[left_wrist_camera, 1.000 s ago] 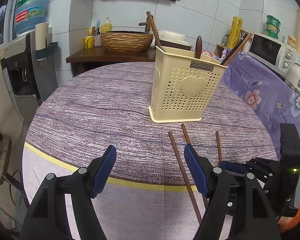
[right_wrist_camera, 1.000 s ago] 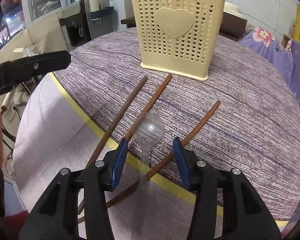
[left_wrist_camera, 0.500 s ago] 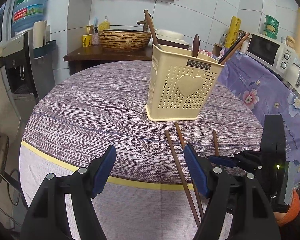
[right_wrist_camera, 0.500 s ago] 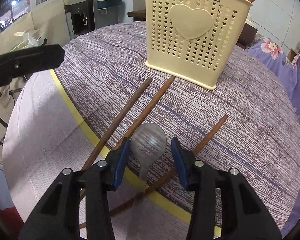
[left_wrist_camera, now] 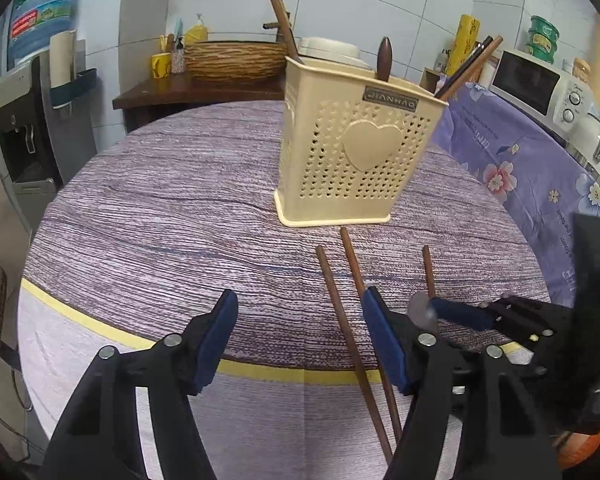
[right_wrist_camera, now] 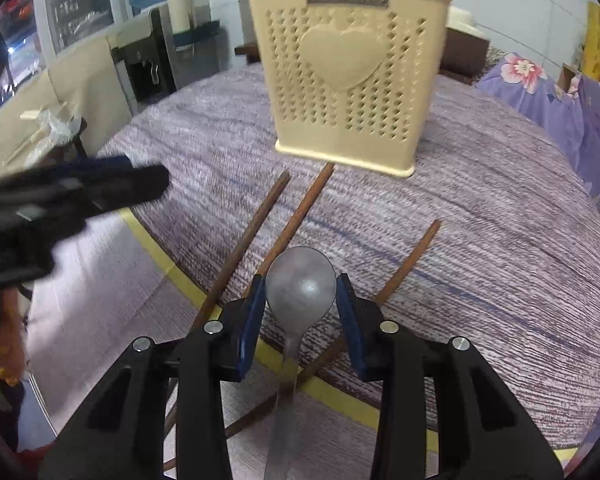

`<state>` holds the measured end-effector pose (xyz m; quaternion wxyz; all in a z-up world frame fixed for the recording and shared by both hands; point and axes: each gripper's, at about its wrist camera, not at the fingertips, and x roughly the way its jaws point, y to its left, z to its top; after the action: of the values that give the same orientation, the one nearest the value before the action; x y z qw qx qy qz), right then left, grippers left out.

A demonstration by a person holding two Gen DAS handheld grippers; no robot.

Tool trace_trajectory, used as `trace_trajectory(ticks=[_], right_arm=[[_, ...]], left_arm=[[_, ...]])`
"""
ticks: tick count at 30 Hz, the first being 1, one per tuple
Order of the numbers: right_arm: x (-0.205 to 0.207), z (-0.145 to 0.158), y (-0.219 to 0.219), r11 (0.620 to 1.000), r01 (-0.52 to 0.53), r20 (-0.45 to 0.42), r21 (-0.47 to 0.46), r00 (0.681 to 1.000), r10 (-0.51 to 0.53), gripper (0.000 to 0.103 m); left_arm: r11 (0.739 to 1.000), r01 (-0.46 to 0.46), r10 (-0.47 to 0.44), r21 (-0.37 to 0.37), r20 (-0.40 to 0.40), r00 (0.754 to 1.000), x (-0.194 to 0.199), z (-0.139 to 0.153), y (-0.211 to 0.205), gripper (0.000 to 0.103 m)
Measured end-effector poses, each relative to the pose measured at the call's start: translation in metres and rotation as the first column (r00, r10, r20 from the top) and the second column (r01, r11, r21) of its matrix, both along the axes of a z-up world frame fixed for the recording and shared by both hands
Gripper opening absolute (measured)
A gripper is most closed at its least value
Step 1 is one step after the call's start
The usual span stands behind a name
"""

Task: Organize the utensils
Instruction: 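Grasp a brown chopstick with the left tool while the right tool lifts the clear spoon, then carry the chopstick and clear spoon over the basket with both tools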

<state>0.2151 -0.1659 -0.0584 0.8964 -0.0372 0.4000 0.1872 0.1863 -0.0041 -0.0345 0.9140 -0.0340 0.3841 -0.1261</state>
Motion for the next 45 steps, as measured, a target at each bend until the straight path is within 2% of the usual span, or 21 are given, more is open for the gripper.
trace_trajectory(ticks=[7,11,15,25,37,41,45], right_arm=[[-0.026,0.057,-0.029,0.994,0.076,0.129,0.081,0.988,-0.086,0.037],[-0.035,0.073,-0.043,0.989,0.106,0.167,0.108,0.978,-0.123,0.037],[-0.038,0.076,-0.047,0.985,0.122,0.174,0.122,0.974,-0.142,0.037],[-0.041,0.074,-0.049,0.983,0.128,0.179,0.128,0.972,-0.150,0.037],[-0.041,0.072,-0.053,0.980,0.144,0.174,0.135,0.971,-0.166,0.037],[-0.041,0.071,-0.054,0.979,0.149,0.174,0.140,0.970,-0.172,0.037],[-0.042,0.074,-0.055,0.978,0.145,0.179,0.153,0.969,-0.171,0.037]], left_arm=[[0.999,0.037,-0.038,-0.007,-0.077,0.996,0.019,-0.019,-0.019,0.044],[0.999,0.036,-0.038,-0.019,-0.110,0.993,0.028,-0.028,-0.027,0.034],[0.999,0.037,-0.039,-0.015,-0.128,0.991,0.038,-0.033,-0.034,0.025],[0.991,0.024,-0.007,0.128,-0.128,0.992,0.057,-0.044,-0.063,0.009],[0.989,0.018,-0.003,0.148,-0.105,0.994,0.063,-0.043,-0.065,0.008],[0.994,0.011,-0.002,0.113,-0.082,0.997,0.061,-0.034,-0.058,0.008],[0.999,0.009,-0.009,0.040,-0.013,1.000,0.048,-0.001,-0.042,0.008]])
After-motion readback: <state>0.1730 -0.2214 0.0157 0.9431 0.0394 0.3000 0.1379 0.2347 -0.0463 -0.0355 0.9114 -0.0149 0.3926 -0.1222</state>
